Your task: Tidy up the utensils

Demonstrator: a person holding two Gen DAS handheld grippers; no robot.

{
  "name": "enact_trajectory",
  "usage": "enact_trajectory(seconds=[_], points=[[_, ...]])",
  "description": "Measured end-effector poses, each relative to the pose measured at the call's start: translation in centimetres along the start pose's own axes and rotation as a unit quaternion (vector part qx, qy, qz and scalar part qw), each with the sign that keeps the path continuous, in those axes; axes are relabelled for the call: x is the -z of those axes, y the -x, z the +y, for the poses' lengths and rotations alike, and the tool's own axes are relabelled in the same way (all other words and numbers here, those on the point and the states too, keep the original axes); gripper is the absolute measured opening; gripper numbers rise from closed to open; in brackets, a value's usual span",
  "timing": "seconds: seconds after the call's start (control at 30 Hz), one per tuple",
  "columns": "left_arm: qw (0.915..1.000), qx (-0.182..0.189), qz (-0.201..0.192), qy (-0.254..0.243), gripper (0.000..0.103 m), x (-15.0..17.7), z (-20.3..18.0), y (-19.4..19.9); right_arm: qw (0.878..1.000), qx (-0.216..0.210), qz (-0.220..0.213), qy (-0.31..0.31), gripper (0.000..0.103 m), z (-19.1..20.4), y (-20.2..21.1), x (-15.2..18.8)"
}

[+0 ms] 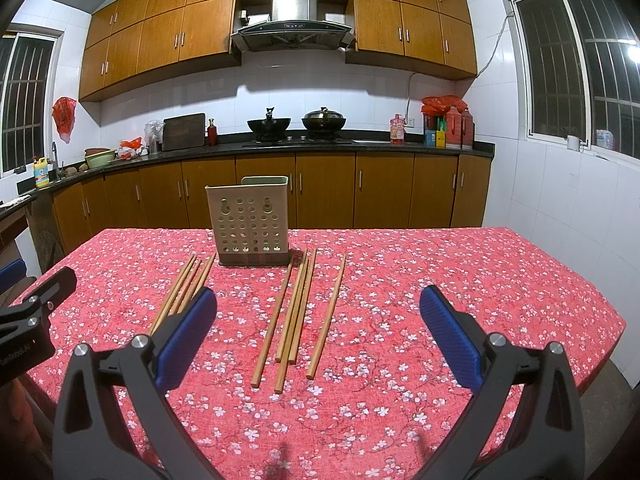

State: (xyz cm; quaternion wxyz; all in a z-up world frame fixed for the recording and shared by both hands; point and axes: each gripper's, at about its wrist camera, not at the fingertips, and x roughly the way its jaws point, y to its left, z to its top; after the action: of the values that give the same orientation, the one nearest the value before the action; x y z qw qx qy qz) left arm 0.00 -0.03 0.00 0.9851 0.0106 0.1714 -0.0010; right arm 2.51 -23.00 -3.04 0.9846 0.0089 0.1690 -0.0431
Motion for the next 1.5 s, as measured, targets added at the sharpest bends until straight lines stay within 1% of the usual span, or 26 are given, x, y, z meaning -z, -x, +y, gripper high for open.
enact_trajectory(seconds=[0.97,1.03,1.1,1.27,1.3,1.37,1.4,1.43,1.47,1.5], points=[[1.0000,-0.002,0.005,0.002,0.101,-0.1,0.1,0.2,1.000,0.000,0.003,-0.002,0.099,-0.1,-0.2,0.1],[0.9999,-0.004,0.015,0.006,0.101,-0.1,0.2,-0.3,1.000,-0.002,0.009,-0.004,0.099,-0.4,-0.5,0.1],[0.9993,-0.006,0.033,0.015,0.101,-0.1,0.3,-1.7,1.000,-0.007,0.019,-0.009,0.099,-0.3,-1.0,0.3],[0.9964,-0.009,0.076,0.035,0.101,1.4,1.6,-3.9,0.998,-0.011,0.057,-0.021,0.099,-1.1,-3.2,0.9],[0.9957,-0.010,0.084,0.038,0.101,1.2,1.9,-4.2,0.997,-0.011,0.072,-0.023,0.099,-1.2,-4.0,1.0],[0.9928,-0.011,0.111,0.042,0.101,1.4,2.5,-5.7,0.995,-0.008,0.093,-0.025,0.098,-1.5,-5.4,0.9],[0.9908,-0.011,0.127,0.044,0.101,1.3,2.8,-6.5,0.994,-0.003,0.110,-0.027,0.097,-1.5,-6.5,0.9],[0.9892,-0.011,0.139,0.046,0.101,1.3,2.9,-7.1,0.992,0.001,0.122,-0.028,0.089,-1.7,-7.3,0.8],[0.9871,-0.008,0.152,0.050,0.101,1.4,3.2,-7.8,0.990,0.006,0.135,-0.032,0.078,-1.8,-8.3,0.7],[0.9848,-0.002,0.165,0.055,0.101,1.4,3.4,-8.5,0.988,0.011,0.148,-0.035,0.074,-2.1,-9.2,0.7]])
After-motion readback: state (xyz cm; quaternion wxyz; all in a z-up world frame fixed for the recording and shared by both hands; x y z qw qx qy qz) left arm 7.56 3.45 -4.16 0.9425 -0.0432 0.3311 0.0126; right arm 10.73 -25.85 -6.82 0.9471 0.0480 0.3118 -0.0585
